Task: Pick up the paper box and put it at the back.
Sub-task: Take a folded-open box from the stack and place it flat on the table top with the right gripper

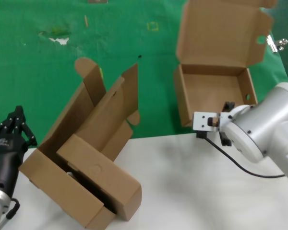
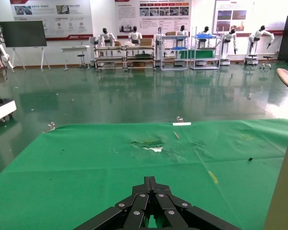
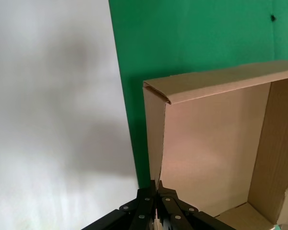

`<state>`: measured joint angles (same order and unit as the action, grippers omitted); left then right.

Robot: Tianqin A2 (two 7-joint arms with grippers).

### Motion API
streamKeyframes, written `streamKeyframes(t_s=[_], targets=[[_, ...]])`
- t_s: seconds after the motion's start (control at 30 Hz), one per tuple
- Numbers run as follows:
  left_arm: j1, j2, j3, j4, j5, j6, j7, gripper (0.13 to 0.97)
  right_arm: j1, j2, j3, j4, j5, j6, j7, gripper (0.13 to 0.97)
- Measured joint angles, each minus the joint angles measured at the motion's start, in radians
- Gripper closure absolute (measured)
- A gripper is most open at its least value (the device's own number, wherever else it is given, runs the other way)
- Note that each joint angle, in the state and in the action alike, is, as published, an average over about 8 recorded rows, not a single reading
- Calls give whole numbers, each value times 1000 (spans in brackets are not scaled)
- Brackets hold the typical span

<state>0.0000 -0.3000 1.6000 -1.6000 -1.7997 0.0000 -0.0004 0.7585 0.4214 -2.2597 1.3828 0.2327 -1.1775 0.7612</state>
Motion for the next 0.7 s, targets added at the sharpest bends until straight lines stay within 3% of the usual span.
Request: streamKeyframes(t_s=[0.37,0.7], targets=[[0,0,0,0,0,0,0,957,35,-141,40,-119,-77,1,-49,956],[0,0,0,0,0,0,0,957,37,-185,83,-132,-50,-48,-71,927]])
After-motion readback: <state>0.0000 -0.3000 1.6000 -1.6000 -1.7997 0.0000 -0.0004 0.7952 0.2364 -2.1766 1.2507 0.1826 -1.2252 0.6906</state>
